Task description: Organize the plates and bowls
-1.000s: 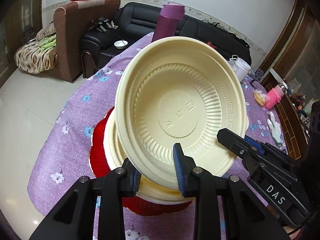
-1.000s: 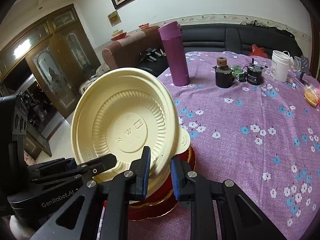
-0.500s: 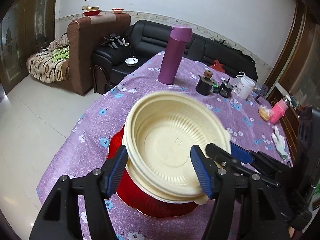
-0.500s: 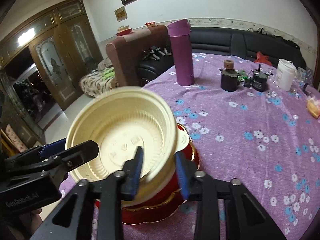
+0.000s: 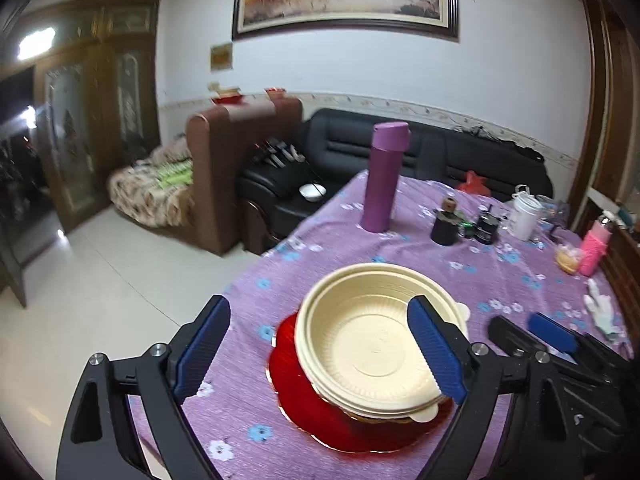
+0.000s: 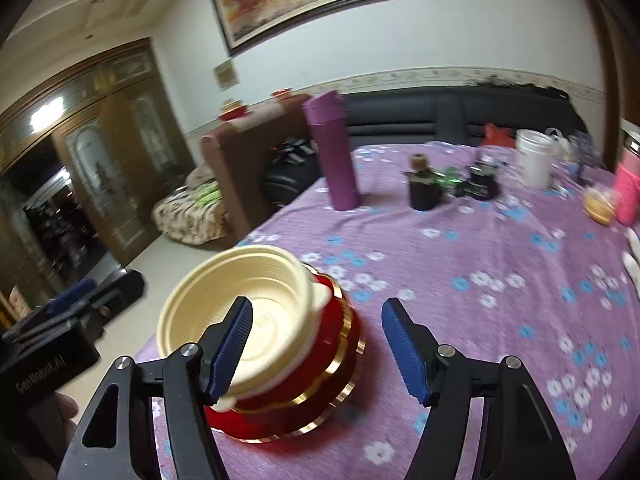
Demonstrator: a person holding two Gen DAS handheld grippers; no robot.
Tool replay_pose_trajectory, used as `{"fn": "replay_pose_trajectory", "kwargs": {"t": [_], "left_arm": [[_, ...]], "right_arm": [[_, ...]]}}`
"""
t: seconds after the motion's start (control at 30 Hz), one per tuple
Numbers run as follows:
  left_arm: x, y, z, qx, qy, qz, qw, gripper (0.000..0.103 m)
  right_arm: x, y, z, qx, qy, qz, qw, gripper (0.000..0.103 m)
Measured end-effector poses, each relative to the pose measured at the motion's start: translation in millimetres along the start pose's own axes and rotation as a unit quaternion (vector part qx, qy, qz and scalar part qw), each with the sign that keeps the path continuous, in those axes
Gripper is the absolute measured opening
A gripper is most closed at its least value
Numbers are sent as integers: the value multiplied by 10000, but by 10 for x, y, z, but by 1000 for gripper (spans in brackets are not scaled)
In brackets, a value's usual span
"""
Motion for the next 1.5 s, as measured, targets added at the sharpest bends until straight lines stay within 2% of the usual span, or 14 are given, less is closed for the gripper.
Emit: {"fn": "replay_pose_trajectory", "kwargs": {"t": [0.3, 0.87, 1.5], "left_arm": [[27, 139, -111, 225, -91, 158, 9996, 91], [-44, 375, -239, 393, -11, 374, 9985, 91], [-115, 810, -183, 510, -162, 733, 9959, 91]], "right_arm": [[-194, 200, -282, 448, 477, 39, 9978, 76], [-352, 445, -101, 34, 735, 48, 9973, 79], [-425, 842, -38, -97, 941, 319, 9950, 80]]}}
Point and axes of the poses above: each gripper's, at about its wrist camera, not at the fingertips, and x roughly the way its jaws point, z to its left, y to its underside, the point moved 5 cm from there along x, roughly the way its jaws point, and after that the axes turned 2 degrees about -x, right-handed, at the moved point
